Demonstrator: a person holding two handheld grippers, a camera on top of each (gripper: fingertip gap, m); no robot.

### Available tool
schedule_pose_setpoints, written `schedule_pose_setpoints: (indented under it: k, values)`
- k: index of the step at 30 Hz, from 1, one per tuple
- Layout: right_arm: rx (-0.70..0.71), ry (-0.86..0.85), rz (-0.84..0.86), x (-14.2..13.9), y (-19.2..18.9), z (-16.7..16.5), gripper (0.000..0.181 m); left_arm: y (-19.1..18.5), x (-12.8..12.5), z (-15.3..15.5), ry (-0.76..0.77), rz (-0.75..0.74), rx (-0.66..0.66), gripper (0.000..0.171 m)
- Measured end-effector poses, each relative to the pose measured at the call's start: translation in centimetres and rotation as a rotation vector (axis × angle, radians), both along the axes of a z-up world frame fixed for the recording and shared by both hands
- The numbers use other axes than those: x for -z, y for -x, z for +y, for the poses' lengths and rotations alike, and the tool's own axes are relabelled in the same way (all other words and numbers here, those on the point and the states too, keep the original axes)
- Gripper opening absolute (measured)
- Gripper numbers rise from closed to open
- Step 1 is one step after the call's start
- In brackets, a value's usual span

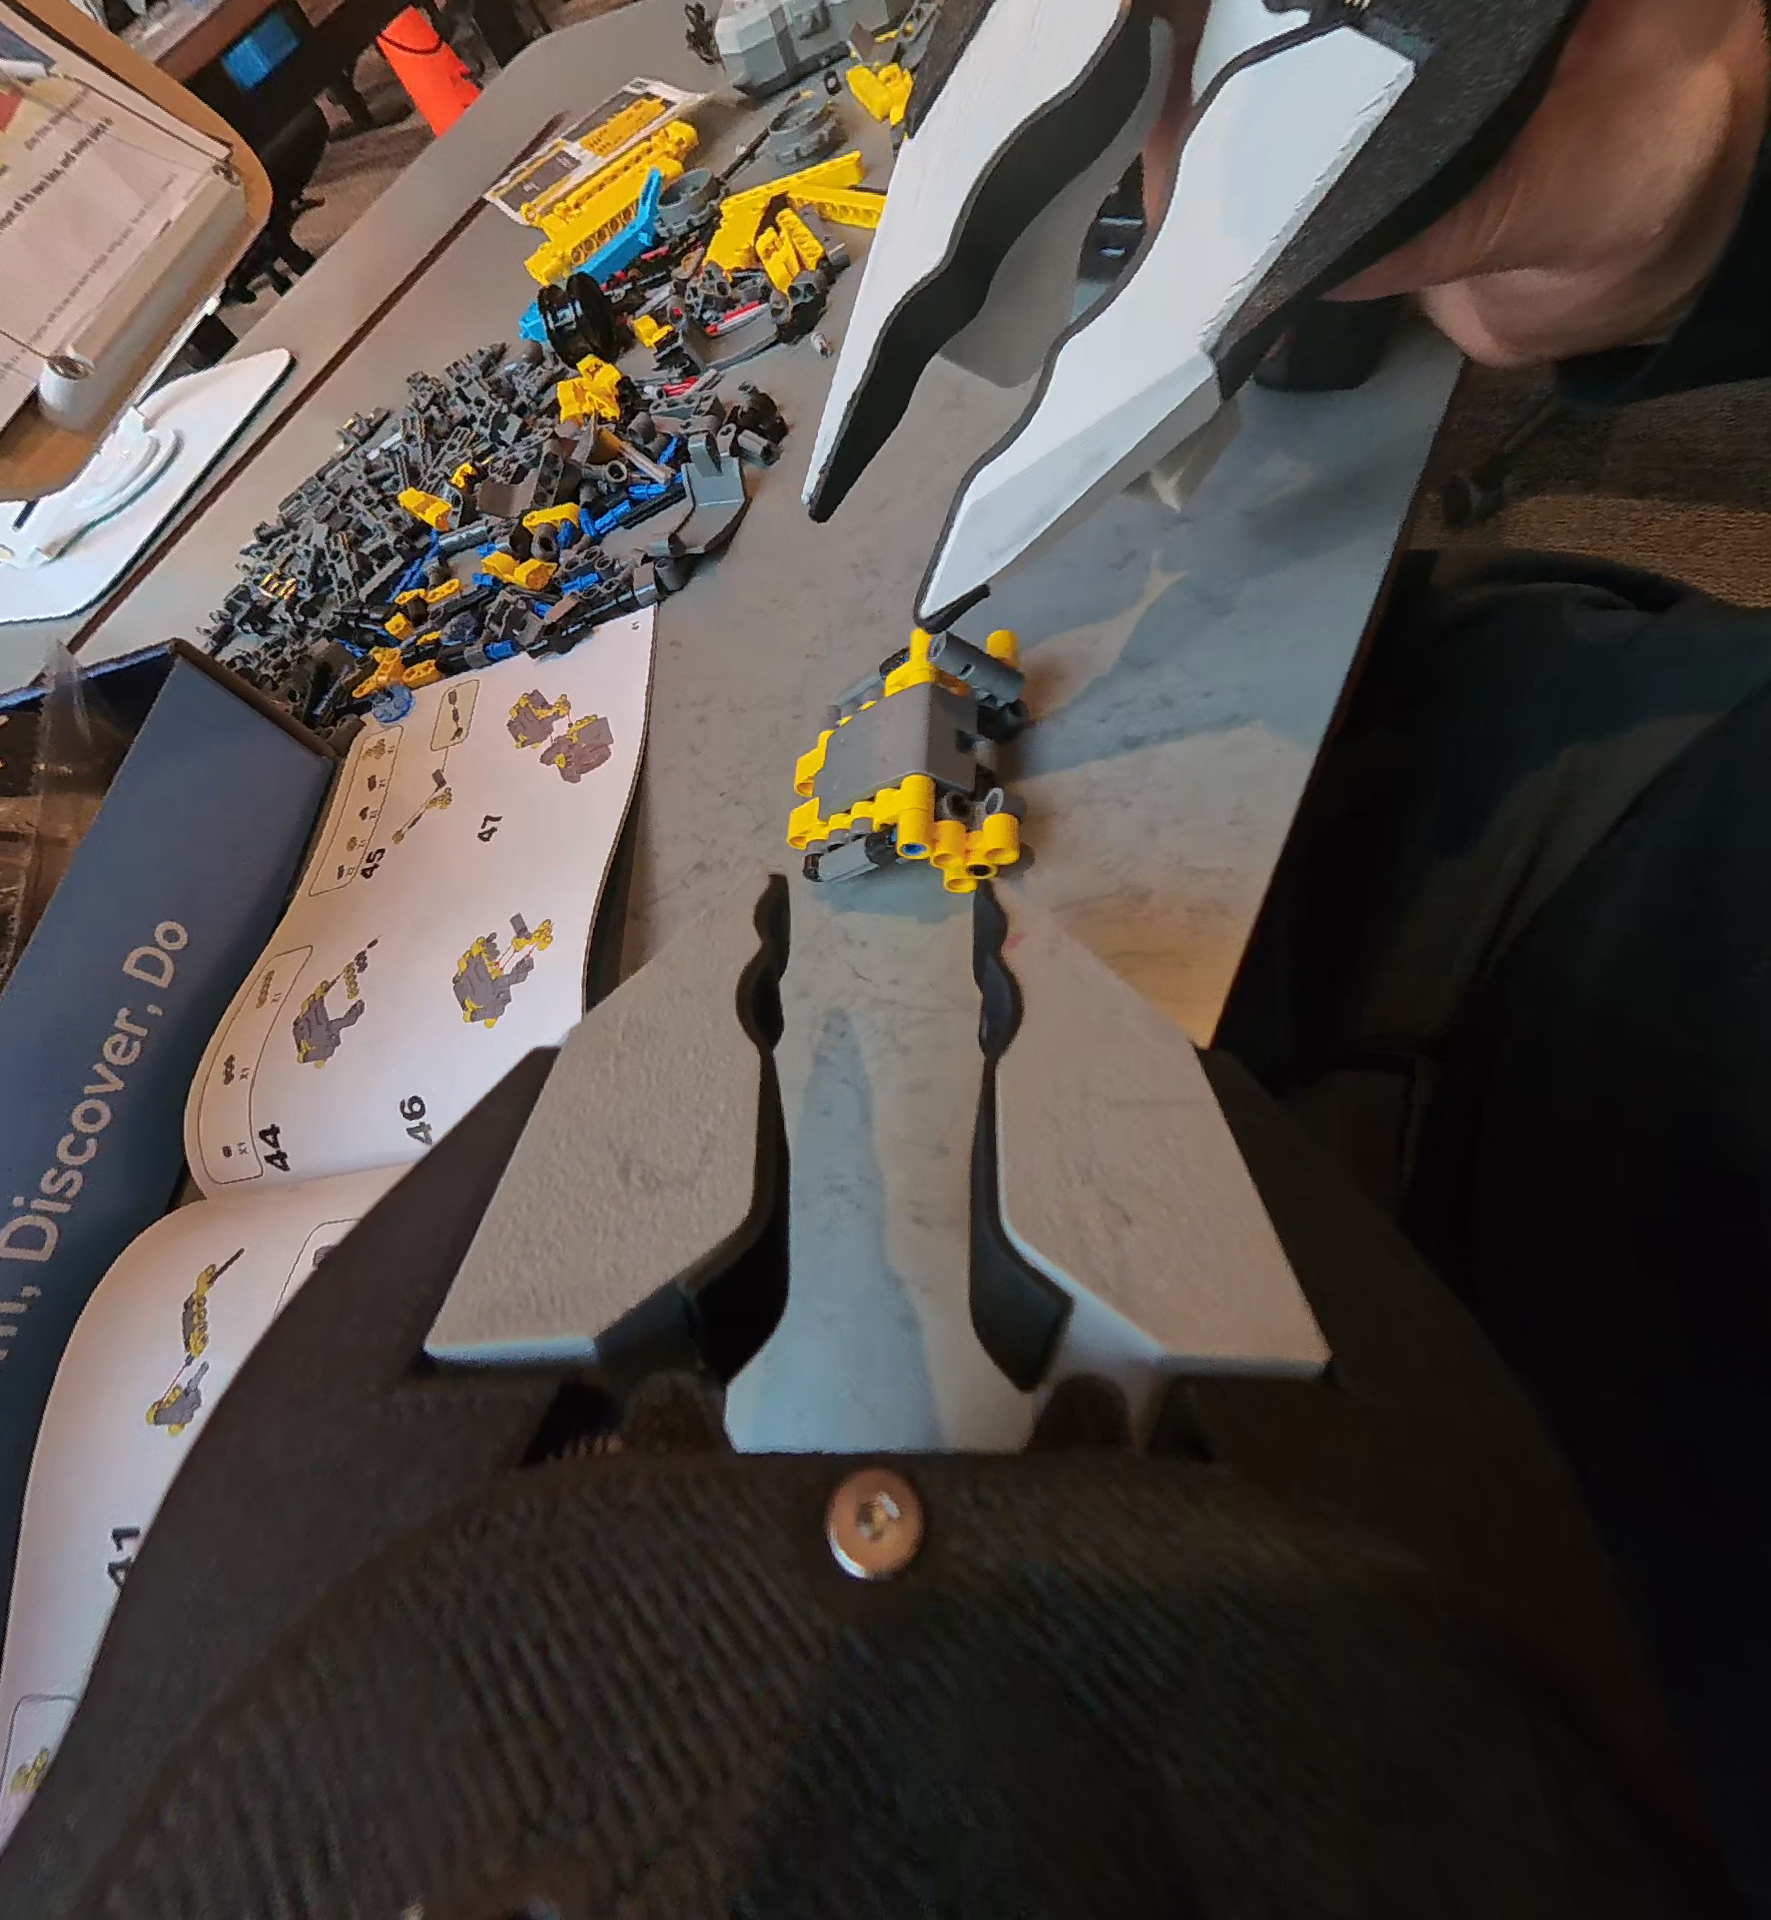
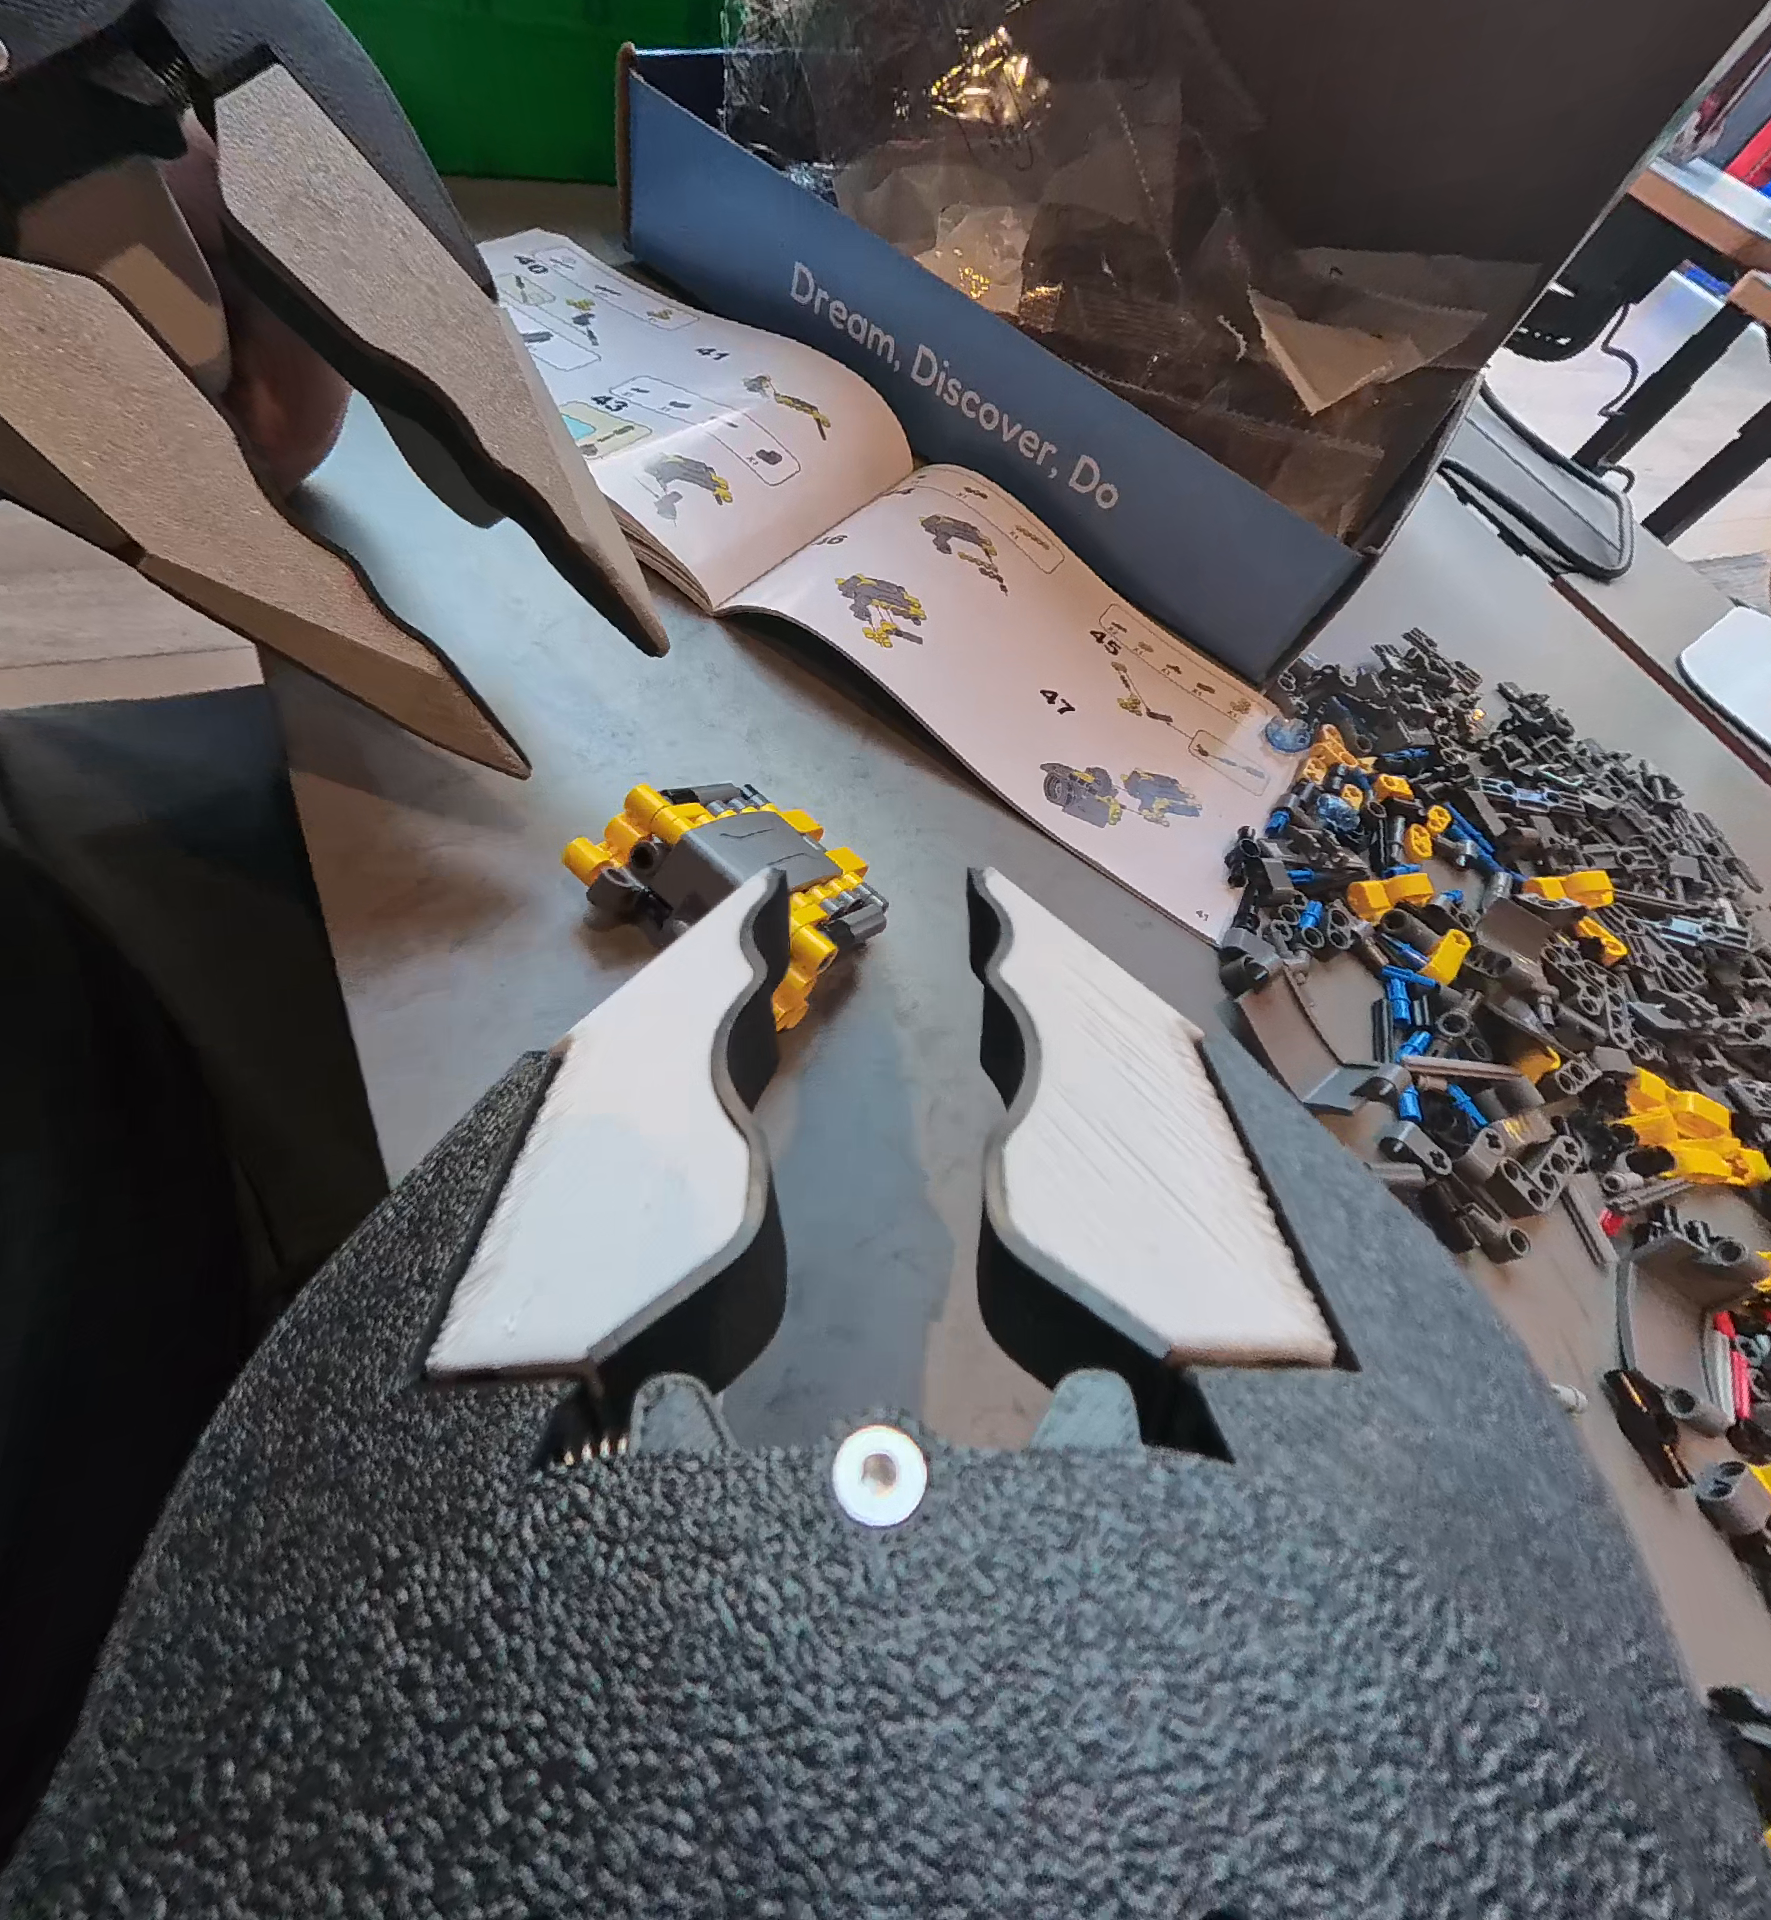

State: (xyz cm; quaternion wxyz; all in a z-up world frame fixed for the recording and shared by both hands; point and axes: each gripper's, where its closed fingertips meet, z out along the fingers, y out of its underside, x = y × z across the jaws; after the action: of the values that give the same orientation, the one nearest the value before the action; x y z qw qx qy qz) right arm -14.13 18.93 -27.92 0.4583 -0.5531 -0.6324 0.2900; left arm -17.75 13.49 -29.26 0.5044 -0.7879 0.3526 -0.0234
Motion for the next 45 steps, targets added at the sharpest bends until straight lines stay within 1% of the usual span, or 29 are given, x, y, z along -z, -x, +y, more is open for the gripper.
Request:
schedule_pose_setpoints:
  k: [17,45]
  values:
    - [0.082,0.036,-0.067,1.1,0.3,1.5,0.035,-0.1,0.4,0.0,0.06,-0.03,0.018,0.031]
    - [0.095,0.017,-0.077,1.2,0.3,1.7,0.035,0.0,0.2,0.0,0.044,-0.031,0.006,0.031]
